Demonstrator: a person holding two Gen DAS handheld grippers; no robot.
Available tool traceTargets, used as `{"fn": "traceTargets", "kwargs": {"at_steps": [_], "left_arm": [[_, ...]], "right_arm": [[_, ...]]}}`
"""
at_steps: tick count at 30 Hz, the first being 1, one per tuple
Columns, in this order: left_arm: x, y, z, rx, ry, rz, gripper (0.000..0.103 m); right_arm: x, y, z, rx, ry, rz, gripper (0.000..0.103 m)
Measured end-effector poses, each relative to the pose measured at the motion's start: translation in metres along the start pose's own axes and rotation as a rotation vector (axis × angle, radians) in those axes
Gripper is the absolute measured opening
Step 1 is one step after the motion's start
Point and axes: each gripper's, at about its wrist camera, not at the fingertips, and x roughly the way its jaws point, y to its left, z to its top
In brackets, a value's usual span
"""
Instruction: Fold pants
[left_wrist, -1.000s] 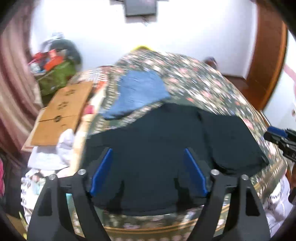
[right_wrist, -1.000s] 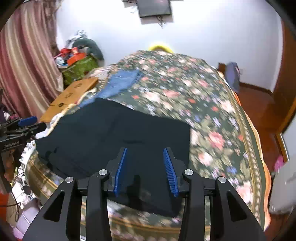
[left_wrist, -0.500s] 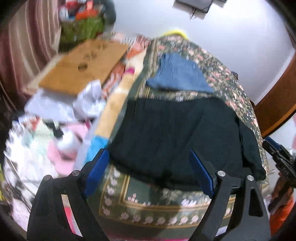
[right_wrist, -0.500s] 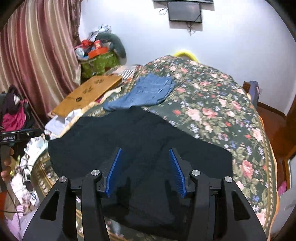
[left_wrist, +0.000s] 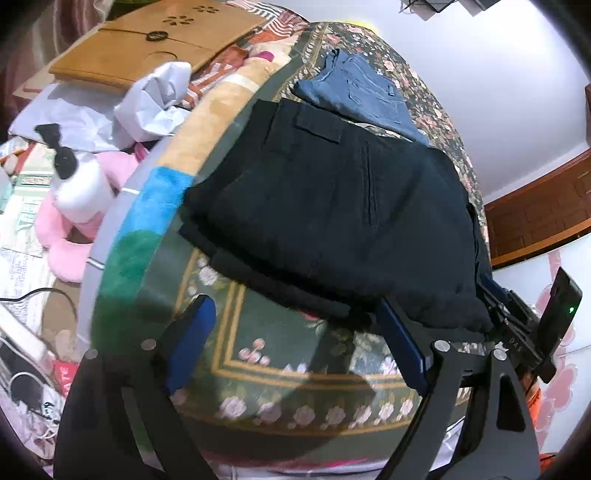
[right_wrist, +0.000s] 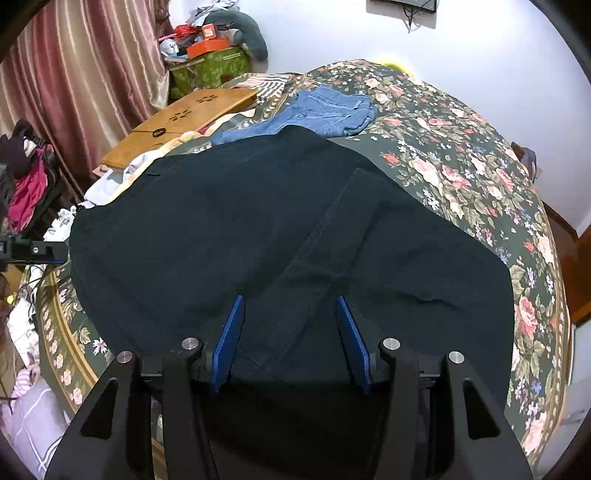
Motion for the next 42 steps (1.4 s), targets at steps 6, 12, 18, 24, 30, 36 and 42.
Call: {"fn": "traceTargets", "kwargs": {"at_steps": [6,12,18,24,30,36,42], "left_arm": [[0.027,0.011,0.016,-0.101,0.041,-0.105,0.091],[0.028,0.018,0.027,-0.198,0.015,-0.158,0.093],[0.027,0.022,0.028,-0.244,-0.011,-0.168,0.093],[0.036,0.009,0.045,-0.213,-0.035,0.038,0.05],[0.015,-0.021,0.044,-0.045,-0.129,0.17,0.03],[-0.034,-0.091,0.048,0.201,-0.272,0.206,0.028],[-0.065,-0.151,0.052,0.317,-0.368,0.105,0.028]], "right_arm": [[0.002,-0.001,0.0,0.009,-0.004,0.015,0.049],[0.002,-0.002,-0.001,0.014,-0.01,0.027,0.049],[0.002,-0.003,-0.001,0.012,-0.01,0.026,0.049],[0.001,-0.002,-0.001,0.021,-0.017,0.024,0.049],[-0.01,-0.009,-0.001,0.066,-0.018,0.047,0.049],[-0.046,-0.05,-0.018,0.176,-0.079,-0.033,0.049],[-0.078,-0.105,-0.057,0.329,-0.088,-0.173,0.049]]}}
